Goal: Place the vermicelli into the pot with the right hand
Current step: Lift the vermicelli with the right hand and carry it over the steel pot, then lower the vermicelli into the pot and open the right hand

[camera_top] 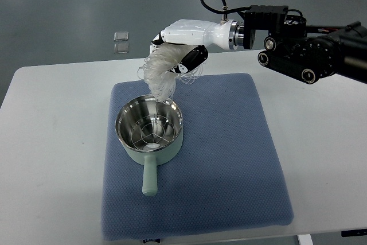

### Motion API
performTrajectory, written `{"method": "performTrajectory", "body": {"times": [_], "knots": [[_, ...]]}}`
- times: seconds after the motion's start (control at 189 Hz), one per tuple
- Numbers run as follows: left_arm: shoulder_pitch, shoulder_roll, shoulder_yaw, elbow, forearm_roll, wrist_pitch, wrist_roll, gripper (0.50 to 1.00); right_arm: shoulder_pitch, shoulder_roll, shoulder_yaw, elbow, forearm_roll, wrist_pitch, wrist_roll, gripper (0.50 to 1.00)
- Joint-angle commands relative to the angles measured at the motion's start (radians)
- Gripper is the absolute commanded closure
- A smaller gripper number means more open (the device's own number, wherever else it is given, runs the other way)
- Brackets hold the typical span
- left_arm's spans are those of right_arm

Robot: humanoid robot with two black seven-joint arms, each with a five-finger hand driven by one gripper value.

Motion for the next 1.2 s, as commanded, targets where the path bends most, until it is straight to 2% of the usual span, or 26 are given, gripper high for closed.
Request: {"method": "performTrajectory", "body": {"times": [0.0,0.069,0.186,0.477,1.14,1.15,1.156,1.161,1.166,1.172,1.177,1.182,1.188,1.193], "knots": [[0.0,0.0,0.0,0.0,0.0,-0.001,0.0,0.5,0.027,0.01,-0.002,0.035,0.001,0.006,0.0,1.0],[0.0,0.0,0.0,0.0,0.0,0.001,0.0,0.5,0.039,0.011,-0.003,0.075,-0.001,0.032,0.0,1.0],[0.0,0.0,-0.001,0.0,0.0,-0.001,0.0,0.5,0.05,0.046,-0.005,0.078,-0.001,0.079,0.0,1.0],[0.0,0.0,0.0,0.0,0.0,-0.001,0.0,0.5,0.011,0.129,-0.011,0.053,-0.005,0.07,0.0,1.0],[0.0,0.0,0.0,0.0,0.0,-0.001,0.0,0.5,-0.075,0.116,-0.014,-0.006,0.001,0.083,0.0,1.0],[0.0,0.0,0.0,0.0,0.0,-0.001,0.0,0.5,-0.078,0.116,-0.013,-0.006,0.001,0.083,0.0,0.987],[0.0,0.0,0.0,0.0,0.0,-0.001,0.0,0.5,-0.081,0.116,-0.011,-0.006,0.003,0.083,0.0,0.945],[0.0,0.0,0.0,0.0,0.0,-0.001,0.0,0.5,-0.081,0.116,-0.011,-0.006,0.003,0.083,0.0,0.944],[0.0,0.0,0.0,0.0,0.0,-0.001,0.0,0.5,-0.082,0.114,-0.011,-0.006,0.003,0.081,0.0,0.906],[0.0,0.0,0.0,0.0,0.0,-0.001,0.0,0.5,-0.082,0.114,-0.011,-0.006,0.003,0.081,0.0,0.906],[0.0,0.0,0.0,0.0,0.0,0.001,0.0,0.5,-0.085,0.115,-0.01,-0.006,0.003,0.081,0.0,0.871],[0.0,0.0,0.0,0.0,0.0,0.001,0.0,0.5,-0.085,0.116,-0.01,-0.006,0.003,0.081,0.0,0.871],[0.0,0.0,-0.001,0.0,0.0,-0.001,0.0,0.5,-0.089,0.116,-0.008,-0.006,0.003,0.08,0.0,0.842],[0.0,0.0,-0.001,0.0,0.0,-0.001,0.0,0.5,-0.089,0.116,-0.008,-0.006,0.003,0.08,0.0,0.842]]}}
